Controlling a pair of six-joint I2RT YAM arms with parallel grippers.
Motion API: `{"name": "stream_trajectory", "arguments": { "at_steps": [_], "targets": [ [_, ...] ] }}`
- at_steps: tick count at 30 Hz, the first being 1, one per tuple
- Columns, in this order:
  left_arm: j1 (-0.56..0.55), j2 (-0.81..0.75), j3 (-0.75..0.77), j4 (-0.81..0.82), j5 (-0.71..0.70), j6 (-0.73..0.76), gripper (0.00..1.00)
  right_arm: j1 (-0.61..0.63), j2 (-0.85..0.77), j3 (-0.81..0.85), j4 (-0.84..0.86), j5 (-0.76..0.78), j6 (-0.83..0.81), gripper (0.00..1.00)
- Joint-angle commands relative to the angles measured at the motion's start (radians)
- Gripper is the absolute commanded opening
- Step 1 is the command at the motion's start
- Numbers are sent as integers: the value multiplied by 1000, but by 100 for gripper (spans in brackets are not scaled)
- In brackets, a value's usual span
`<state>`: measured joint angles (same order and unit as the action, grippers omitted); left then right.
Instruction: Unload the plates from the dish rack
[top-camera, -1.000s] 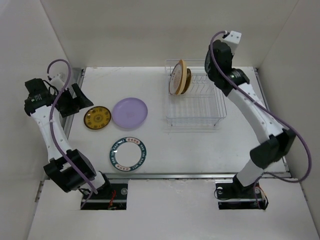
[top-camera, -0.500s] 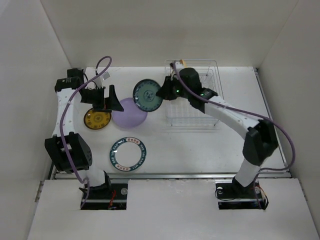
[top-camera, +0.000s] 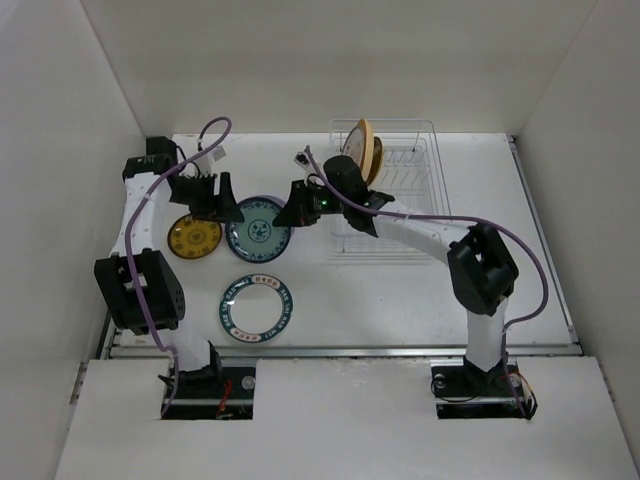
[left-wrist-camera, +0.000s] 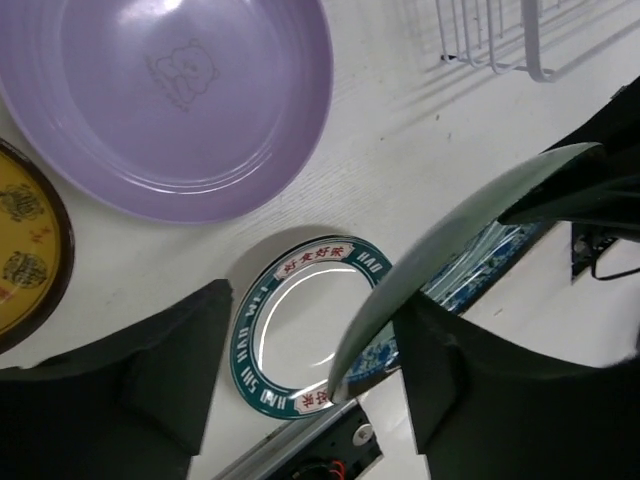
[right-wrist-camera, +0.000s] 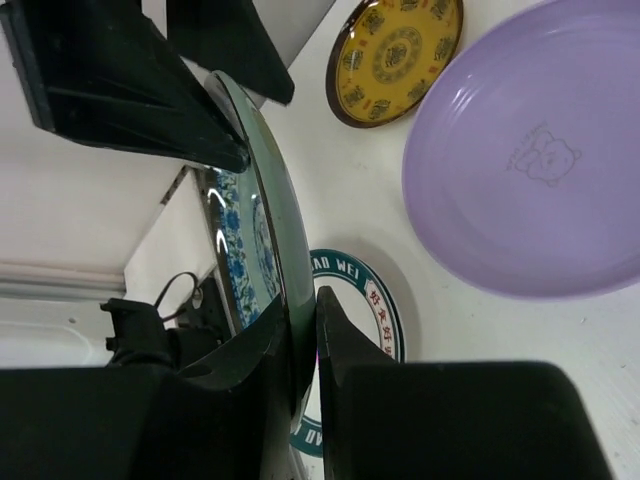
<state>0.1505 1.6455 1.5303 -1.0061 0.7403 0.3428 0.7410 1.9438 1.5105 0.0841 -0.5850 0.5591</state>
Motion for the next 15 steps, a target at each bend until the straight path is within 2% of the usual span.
{"name": "stream_trajectory", "arguments": {
  "at_steps": [1, 2, 6, 7, 8, 13, 15],
  "targets": [
    [-2, 13, -12, -12, 28, 42, 57, 6, 4, 54, 152, -59, 45, 0],
    [-2, 13, -12, -26, 39, 54, 47, 6, 15, 54, 161, -59, 45, 0],
    [-2, 48, 16, -138, 128, 139, 21, 6, 24, 54, 161, -72, 45, 0],
    [-2, 62, 25, -196, 169, 159, 7, 6, 24, 54, 161, -72, 54, 0],
    [-2, 62, 25, -221, 185, 176, 0, 6, 24, 54, 161, -72, 55, 0],
    [-2, 71, 36, -293, 225, 211, 0, 6, 15, 54, 128, -38, 55, 0],
    [30, 71, 45, -307, 225, 202, 0, 6, 15, 80, 92, -9, 41, 19]
  ]
}}
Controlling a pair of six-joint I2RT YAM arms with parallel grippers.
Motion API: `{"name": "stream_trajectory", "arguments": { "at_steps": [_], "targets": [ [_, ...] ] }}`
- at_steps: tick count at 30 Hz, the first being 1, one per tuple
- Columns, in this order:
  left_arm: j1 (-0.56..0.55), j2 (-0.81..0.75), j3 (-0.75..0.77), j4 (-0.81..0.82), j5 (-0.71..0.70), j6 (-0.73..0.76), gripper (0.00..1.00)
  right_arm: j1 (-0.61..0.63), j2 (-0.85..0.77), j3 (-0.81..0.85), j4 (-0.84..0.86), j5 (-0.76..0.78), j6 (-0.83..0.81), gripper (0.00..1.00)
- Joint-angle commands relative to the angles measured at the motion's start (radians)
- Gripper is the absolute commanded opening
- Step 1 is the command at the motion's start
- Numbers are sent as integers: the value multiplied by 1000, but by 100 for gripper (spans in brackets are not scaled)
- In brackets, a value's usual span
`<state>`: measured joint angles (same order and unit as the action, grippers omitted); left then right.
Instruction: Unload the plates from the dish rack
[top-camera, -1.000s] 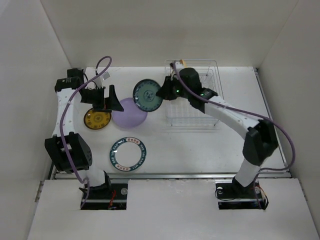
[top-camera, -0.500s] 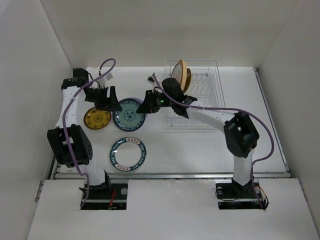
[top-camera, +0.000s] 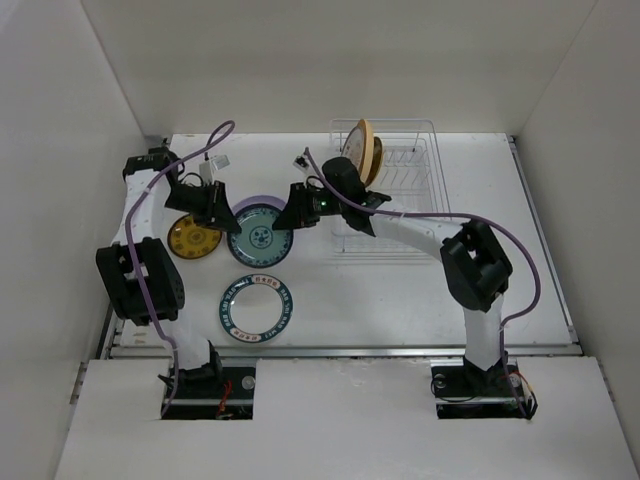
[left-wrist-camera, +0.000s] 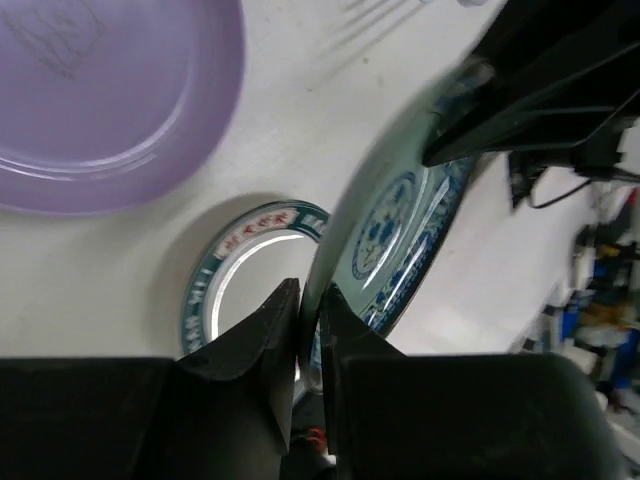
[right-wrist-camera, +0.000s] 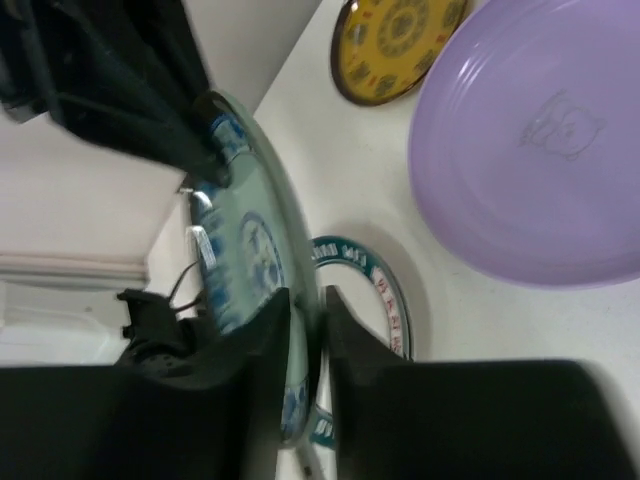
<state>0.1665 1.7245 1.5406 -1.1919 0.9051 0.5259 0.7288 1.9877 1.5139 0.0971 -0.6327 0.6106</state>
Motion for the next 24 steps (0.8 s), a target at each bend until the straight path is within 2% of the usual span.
{"name": "stream_trajectory", "arguments": {
  "at_steps": [1, 2, 3, 5, 6, 9, 10, 11, 14, 18, 24],
  "targets": [
    [31, -8, 44, -121, 69, 19, 0, 18, -18, 87, 40, 50, -21, 30],
    [68, -8, 44, -121, 69, 5, 0, 18, -18, 98, 20, 59, -22, 54],
    [86, -19, 44, -107, 69, -32, 0, 18, -7, 109, 0, 68, -32, 65],
    [117, -19, 32, -95, 69, -64, 0, 18, 5, 129, -45, 102, -32, 73],
    [145, -19, 32, -71, 45, -76, 0, 18, 5, 140, -56, 119, -32, 83],
    [224, -8, 32, -46, 6, -130, 0, 18, -6, 169, -141, 247, -22, 87],
    [250, -8, 32, 3, -41, -157, 0, 18, -15, 178, -170, 334, -22, 87],
    [277, -8, 23, 36, -75, -232, 0, 18, -27, 178, -195, 372, -22, 88],
    [364, 1, -5, 162, -211, -320, 0, 18, -102, 157, -237, 477, -22, 88],
    [413, 23, -28, 285, -330, -420, 0, 18, -191, 101, -249, 505, -64, 88],
    [413, 147, 35, 325, -351, -484, 0, 27, -271, 45, -260, 525, -97, 88]
  ]
}}
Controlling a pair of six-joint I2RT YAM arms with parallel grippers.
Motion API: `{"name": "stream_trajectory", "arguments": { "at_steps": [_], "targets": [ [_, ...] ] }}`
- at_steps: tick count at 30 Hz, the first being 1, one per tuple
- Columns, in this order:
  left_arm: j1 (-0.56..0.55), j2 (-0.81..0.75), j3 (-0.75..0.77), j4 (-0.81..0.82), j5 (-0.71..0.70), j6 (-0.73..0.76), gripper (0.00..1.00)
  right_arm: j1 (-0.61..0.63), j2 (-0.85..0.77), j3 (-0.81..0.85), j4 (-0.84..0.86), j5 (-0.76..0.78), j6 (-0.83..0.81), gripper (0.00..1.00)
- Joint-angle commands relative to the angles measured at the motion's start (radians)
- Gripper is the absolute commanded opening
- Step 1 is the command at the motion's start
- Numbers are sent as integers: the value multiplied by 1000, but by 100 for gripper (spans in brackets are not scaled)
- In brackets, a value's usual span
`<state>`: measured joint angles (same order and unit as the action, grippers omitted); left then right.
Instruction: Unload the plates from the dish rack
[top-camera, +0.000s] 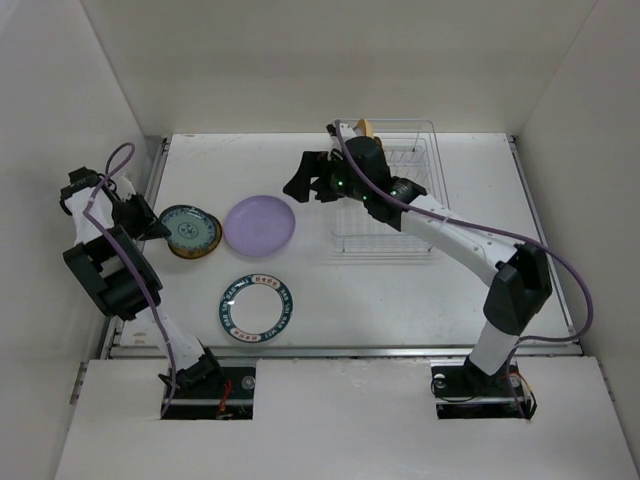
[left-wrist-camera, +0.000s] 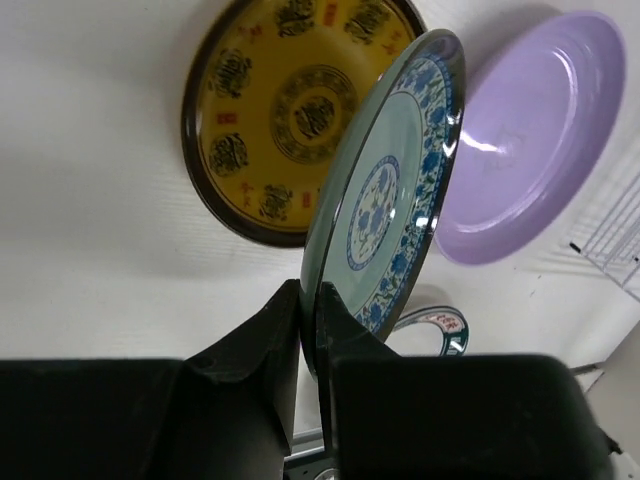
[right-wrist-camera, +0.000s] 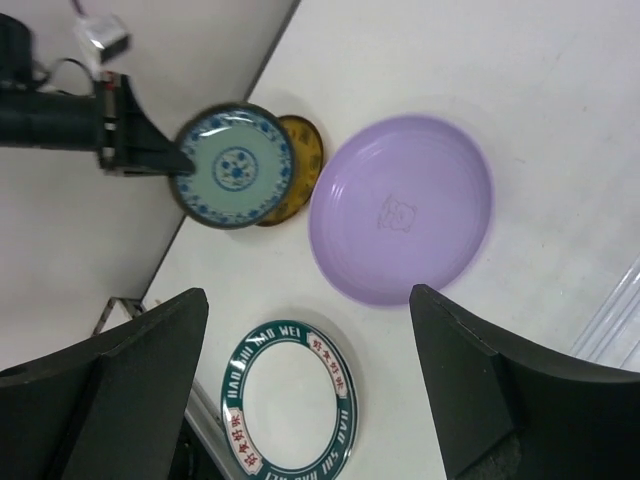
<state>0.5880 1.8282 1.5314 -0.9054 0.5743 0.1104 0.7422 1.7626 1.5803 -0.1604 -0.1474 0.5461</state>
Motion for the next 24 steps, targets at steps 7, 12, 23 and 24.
{"name": "stream_trajectory", "arguments": {
  "at_steps": [7, 12, 23, 24],
  "targets": [
    [-28, 120, 55, 39, -102, -49, 43, 14, -81, -51, -2, 49, -41, 88],
    [-50, 100, 44, 39, -102, -38, 70, 14, -91, -40, -36, 49, -51, 88],
    [-50, -141, -69, 74, -154, 32, 77, -67, -103, 170, -396, 555, -14, 94],
    [-50, -153, -70, 74, -163, 44, 77, -120, -76, 213, -428, 583, -14, 94]
  ]
}}
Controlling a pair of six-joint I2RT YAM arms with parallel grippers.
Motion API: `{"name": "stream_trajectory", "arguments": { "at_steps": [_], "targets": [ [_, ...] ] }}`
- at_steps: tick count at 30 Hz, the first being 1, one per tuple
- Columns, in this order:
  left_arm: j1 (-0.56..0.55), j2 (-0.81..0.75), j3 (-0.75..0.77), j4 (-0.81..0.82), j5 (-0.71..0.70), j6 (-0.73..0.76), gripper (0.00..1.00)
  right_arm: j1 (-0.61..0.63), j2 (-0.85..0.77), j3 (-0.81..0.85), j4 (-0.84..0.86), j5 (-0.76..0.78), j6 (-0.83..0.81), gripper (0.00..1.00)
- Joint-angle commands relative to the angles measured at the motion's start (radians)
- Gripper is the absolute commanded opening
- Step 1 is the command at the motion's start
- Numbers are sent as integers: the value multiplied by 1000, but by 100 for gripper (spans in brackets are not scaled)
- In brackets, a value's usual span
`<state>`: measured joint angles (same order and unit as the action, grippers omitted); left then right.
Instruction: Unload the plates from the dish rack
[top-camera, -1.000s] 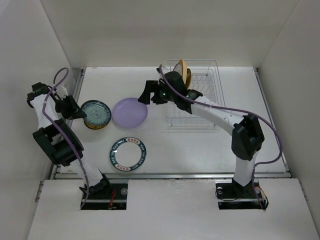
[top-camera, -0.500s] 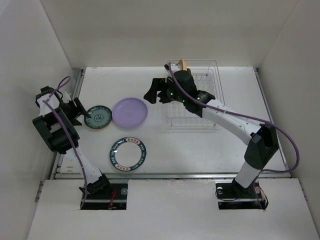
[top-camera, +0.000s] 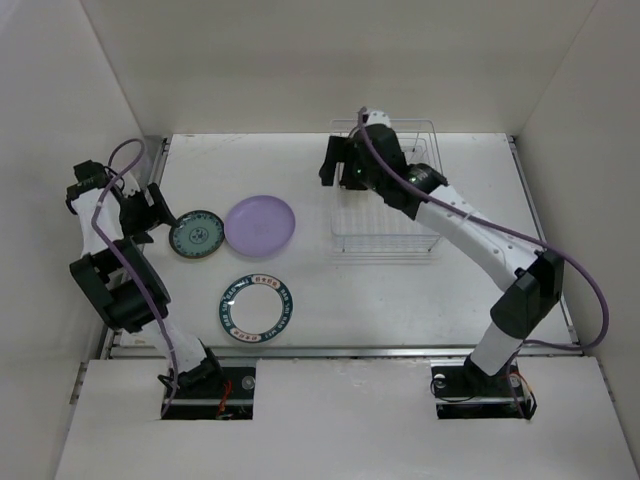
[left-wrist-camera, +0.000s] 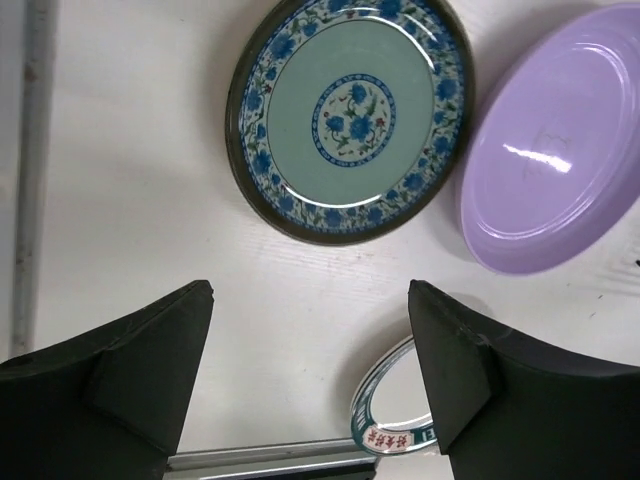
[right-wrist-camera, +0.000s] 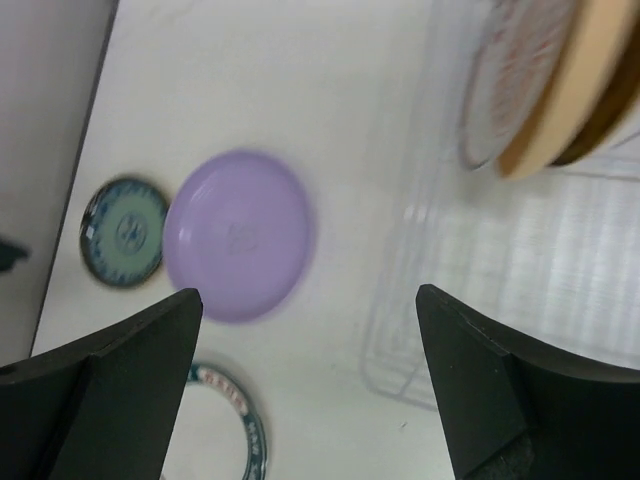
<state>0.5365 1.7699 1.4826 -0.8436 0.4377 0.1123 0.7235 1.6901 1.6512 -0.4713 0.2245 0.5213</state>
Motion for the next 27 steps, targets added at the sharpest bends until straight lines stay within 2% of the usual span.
{"name": "stream_trajectory", "arguments": {
  "at_steps": [1, 6, 7, 11, 12, 18, 24, 27],
  "targets": [
    [2, -114, -30, 12, -27, 56, 77, -131, 6, 160, -128, 211, 11, 94],
    [-7, -180, -64, 23, -97, 92, 79, -278, 60, 199, -92, 250, 32, 87],
    [-7, -193, -64, 34, -117, 92, 79, -300, 77, 208, -73, 228, 32, 81],
    [-42, -213, -74, 46, -152, 102, 80, -398, 216, 300, -35, 87, 2, 79],
    [-43, -213, -74, 46, -152, 102, 80, -407, 245, 329, -3, 17, -15, 77],
    [-98, -213, -53, 28, -163, 102, 80, -438, 385, 338, 108, -121, -40, 75],
    [-132, -169, -42, 37, -172, 112, 82, -438, 494, 364, 108, -131, -9, 75],
    [-132, -168, -54, 37, -182, 112, 82, -438, 520, 343, 117, -157, 0, 67]
  ]
}}
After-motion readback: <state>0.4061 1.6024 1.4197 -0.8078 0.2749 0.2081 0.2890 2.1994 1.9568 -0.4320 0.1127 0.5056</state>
